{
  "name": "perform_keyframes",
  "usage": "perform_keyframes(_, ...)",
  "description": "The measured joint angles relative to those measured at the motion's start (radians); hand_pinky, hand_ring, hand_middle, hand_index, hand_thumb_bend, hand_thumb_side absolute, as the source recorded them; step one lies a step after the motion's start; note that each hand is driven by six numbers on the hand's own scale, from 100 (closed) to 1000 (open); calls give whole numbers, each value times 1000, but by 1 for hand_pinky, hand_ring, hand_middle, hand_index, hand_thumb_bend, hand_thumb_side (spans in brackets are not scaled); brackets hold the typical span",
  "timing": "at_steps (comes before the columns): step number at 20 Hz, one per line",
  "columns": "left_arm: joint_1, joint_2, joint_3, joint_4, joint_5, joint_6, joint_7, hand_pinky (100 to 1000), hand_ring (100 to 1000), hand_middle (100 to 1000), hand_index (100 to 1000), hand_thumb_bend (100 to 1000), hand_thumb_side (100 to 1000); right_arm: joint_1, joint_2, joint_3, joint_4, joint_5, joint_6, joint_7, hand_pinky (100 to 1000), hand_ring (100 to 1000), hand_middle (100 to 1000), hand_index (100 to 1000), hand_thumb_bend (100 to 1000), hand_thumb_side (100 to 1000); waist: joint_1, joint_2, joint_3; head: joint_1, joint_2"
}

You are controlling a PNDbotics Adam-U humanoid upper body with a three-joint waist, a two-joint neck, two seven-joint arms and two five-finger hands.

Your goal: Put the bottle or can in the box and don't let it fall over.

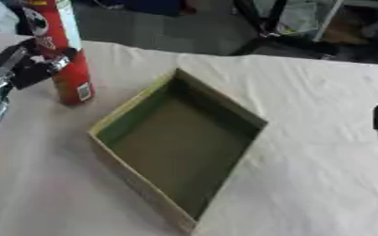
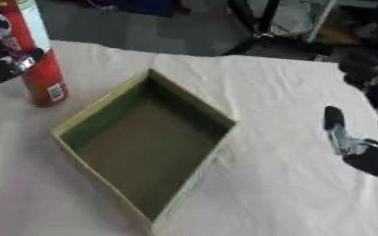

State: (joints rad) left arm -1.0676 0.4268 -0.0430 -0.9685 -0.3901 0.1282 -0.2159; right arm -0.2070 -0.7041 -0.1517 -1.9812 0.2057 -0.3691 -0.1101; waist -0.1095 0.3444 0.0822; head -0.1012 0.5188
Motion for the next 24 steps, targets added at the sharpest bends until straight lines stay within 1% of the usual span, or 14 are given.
perform_keyframes(3, 0, -7, -3, 0, -6, 0, -4, 1000, 1000, 1000, 899, 406, 727, -52, -49, 21, 17, 92, -38, -54, 947, 909, 754, 765, 100, 100, -4, -4, 3, -8, 5)
perform_keyframes(4, 0, -7, -4, 0, -7, 0, -7, 1000, 1000, 1000, 899, 406, 729, -67, -62, 28, 29, 115, -49, -67, 946, 908, 749, 762, 100, 100, -5, -5, 4, -10, 6)
perform_keyframes(6, 0, -7, -4, 0, -7, -1, -9, 1000, 1000, 1000, 899, 404, 734, -91, -83, 42, 55, 151, -67, -89, 948, 905, 736, 760, 100, 100, -5, -5, 7, -15, 7)
perform_keyframes(9, 0, -11, -4, 0, -7, -3, -11, 1000, 1000, 1000, 900, 404, 740, -117, -102, 60, 93, 187, -85, -106, 953, 903, 719, 772, 138, 100, -6, -6, 11, -19, 9)
perform_keyframes(12, 0, -13, -4, 0, -7, -3, -13, 1000, 1000, 1000, 898, 404, 747, -133, -115, 69, 114, 223, -106, -97, 954, 897, 710, 762, 108, 100, -8, -7, 13, -25, 15)
perform_keyframes(13, 1, -15, -4, 0, -7, -3, -14, 1000, 1000, 1000, 898, 403, 754, -136, -120, 71, 119, 241, -115, -86, 953, 892, 718, 763, 140, 100, -8, -8, 14, -25, 15)
perform_keyframes(15, 1, -15, -4, 0, -7, -3, -16, 1000, 1000, 1000, 899, 404, 754, -137, -128, 73, 129, 287, -132, -48, 948, 880, 714, 755, 107, 104, -8, -10, 15, -26, 15)
perform_keyframes(17, 1, -15, -5, 1, -7, -4, -19, 1000, 1000, 1000, 901, 407, 761, -139, -134, 73, 137, 327, -152, -15, 942, 867, 707, 755, 100, 116, -9, -11, 15, -29, 15)
perform_keyframes(18, 2, -15, -6, 1, -7, -6, -20, 1000, 1000, 1000, 901, 402, 768, -139, -137, 73, 139, 340, -162, -4, 942, 866, 709, 770, 187, 191, -9, -12, 15, -30, 15)
perform_keyframes(19, 2, -15, -7, 1, -7, -6, -21, 1000, 1000, 1000, 901, 409, 760, -139, -137, 73, 142, 352, -173, 5, 941, 863, 715, 788, 216, 247, -9, -12, 16, -30, 15)
perform_keyframes(20, 2, -15, -7, 1, -7, -7, -22, 1000, 1000, 1000, 902, 410, 759, -138, -138, 73, 142, 363, -185, 14, 938, 857, 704, 780, 234, 235, -9, -13, 17, -32, 15)
perform_keyframes(21, 2, -15, -7, 1, -7, -8, -23, 1000, 1000, 1000, 902, 414, 756, -138, -138, 73, 142, 372, -196, 21, 924, 833, 671, 745, 250, 141, -9, -14, 17, -33, 15)
perform_keyframes(23, 2, -15, -9, 1, -7, -10, -25, 1000, 1000, 1000, 902, 448, 740, -135, -138, 73, 145, 380, -206, 20, 906, 792, 668, 723, 385, 137, -9, -16, 17, -34, 15)
perform_keyframes(24, 2, -15, -9, 1, -7, -12, -27, 1000, 1000, 1000, 902, 462, 735, -135, -138, 73, 148, 380, -206, 12, 899, 772, 646, 709, 433, 145, -8, -16, 17, -34, 15)
